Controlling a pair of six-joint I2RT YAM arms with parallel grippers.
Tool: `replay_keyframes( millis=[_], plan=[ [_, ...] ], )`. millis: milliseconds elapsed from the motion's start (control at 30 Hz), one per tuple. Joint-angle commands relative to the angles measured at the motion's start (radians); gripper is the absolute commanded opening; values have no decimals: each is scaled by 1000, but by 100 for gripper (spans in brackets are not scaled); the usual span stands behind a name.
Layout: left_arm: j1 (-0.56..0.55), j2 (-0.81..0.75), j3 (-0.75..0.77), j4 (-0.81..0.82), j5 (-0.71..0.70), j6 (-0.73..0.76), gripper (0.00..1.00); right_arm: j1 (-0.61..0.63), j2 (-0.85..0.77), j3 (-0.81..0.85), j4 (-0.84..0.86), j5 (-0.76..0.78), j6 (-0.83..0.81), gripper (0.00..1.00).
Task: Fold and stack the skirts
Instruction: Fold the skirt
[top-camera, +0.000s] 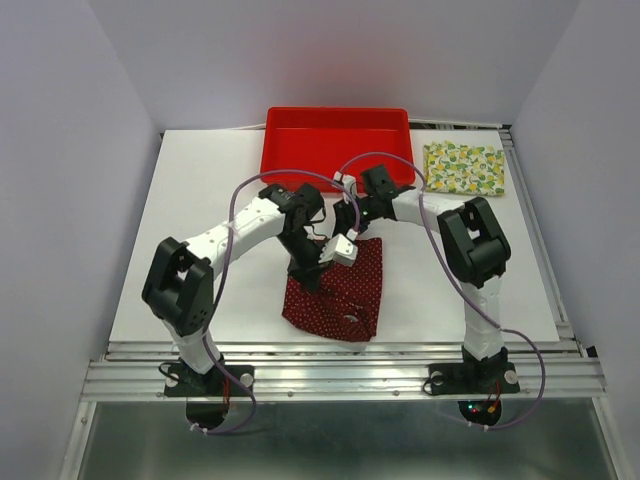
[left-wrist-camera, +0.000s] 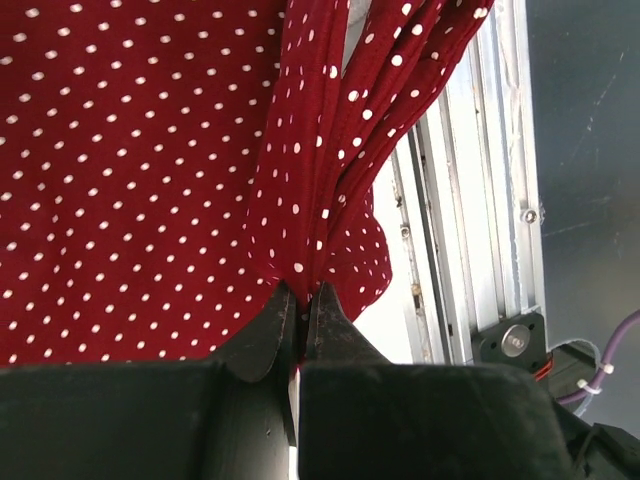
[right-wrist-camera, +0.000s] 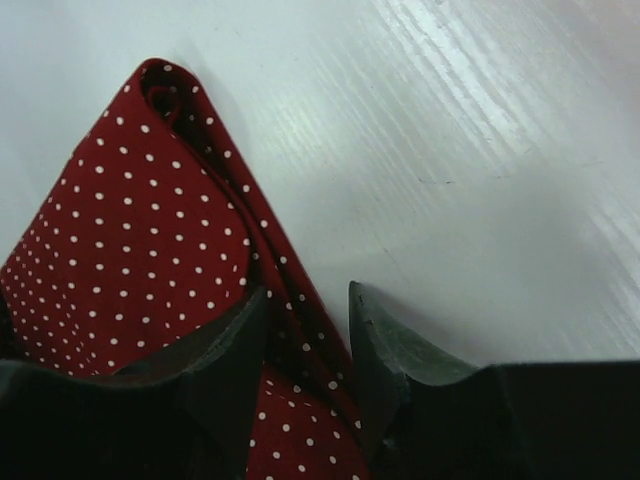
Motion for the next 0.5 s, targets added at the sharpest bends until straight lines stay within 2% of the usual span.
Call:
replay_keyframes(
  millis=[0, 67, 133, 467],
  plan=[
    [35, 23, 100, -24, 34, -30, 0, 8, 39, -37, -71, -61, -29, 39],
    [55, 49, 147, -24, 36, -46, 0, 8, 44, -55, -71, -101, -24, 29],
    [69, 79, 181, -26, 33, -52, 0, 8, 42, -70, -71, -120, -30, 25],
    [147, 246, 382, -9, -24, -64, 0, 8, 31, -80, -77, -151, -44, 23]
  ],
)
